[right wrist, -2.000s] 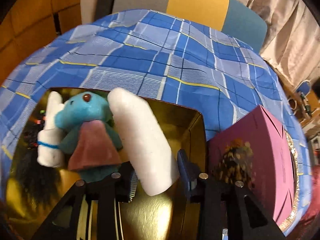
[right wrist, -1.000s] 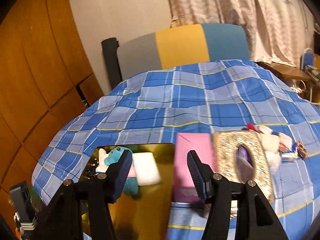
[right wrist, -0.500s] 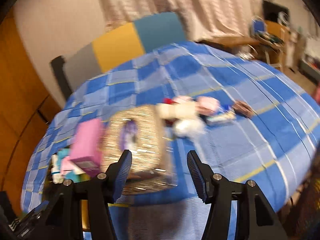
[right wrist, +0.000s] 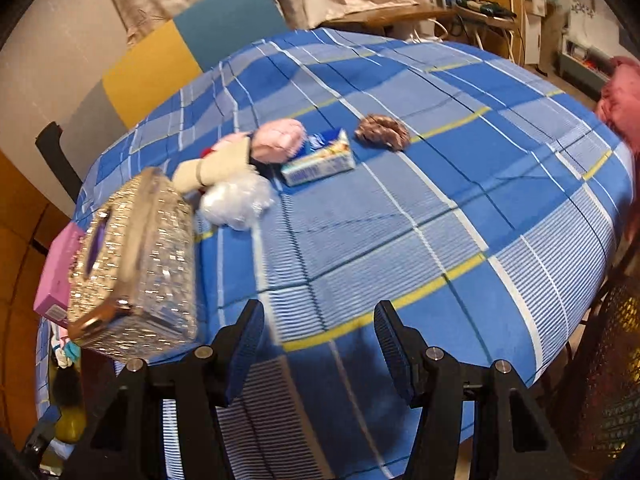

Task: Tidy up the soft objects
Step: 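Move the right tool to the pink fuzzy sock and grasp it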

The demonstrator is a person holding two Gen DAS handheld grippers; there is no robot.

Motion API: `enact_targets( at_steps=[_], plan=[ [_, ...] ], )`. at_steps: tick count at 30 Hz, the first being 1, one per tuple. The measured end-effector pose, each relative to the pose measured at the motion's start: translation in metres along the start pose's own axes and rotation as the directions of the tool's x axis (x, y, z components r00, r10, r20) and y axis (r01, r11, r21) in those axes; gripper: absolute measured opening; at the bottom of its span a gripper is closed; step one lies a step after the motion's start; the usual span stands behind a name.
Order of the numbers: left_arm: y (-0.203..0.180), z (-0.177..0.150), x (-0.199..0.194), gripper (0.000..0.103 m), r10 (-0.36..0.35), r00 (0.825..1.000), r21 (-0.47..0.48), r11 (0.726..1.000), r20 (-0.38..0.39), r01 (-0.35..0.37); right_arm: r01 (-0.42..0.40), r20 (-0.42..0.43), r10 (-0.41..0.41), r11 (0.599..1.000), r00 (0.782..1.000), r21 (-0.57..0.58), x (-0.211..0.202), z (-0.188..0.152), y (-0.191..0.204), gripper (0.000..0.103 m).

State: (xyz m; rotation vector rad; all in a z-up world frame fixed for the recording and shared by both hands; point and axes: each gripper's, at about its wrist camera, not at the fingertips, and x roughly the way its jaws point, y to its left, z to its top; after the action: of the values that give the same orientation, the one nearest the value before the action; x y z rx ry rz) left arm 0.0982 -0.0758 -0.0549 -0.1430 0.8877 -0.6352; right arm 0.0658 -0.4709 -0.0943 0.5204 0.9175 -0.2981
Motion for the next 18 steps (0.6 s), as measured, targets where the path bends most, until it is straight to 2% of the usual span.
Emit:
enact_targets(
  at_steps=[6,10,16,18],
  plan=[
    [-0.02,0.002,0.009,0.06,-0.01,1.0,0.04,0.999,-0.027,0.011,0.057,-0.016,-0.057,0.998,0.998,0.0,0.019,0.026,-0.024,0.058],
    [-0.028,0.004,0.012,0.06,-0.022,0.999,0.049,0.999,-0.035,0.024,0.031,-0.011,-0.031,0.999,0.999,0.028,0.025,0.051,-0.041,0.059],
    [-0.048,0.013,0.022,0.06,-0.032,0.998,0.087,0.996,-0.051,0.036,0.042,0.032,-0.042,0.999,0.999,0.0,0.036,0.096,-0.048,0.059],
    [-0.055,0.015,0.027,0.06,-0.036,0.998,0.104,0.994,-0.059,0.042,0.011,0.029,-0.011,1.0,1.0,-0.021,0.044,0.111,-0.046,0.061]
  ],
)
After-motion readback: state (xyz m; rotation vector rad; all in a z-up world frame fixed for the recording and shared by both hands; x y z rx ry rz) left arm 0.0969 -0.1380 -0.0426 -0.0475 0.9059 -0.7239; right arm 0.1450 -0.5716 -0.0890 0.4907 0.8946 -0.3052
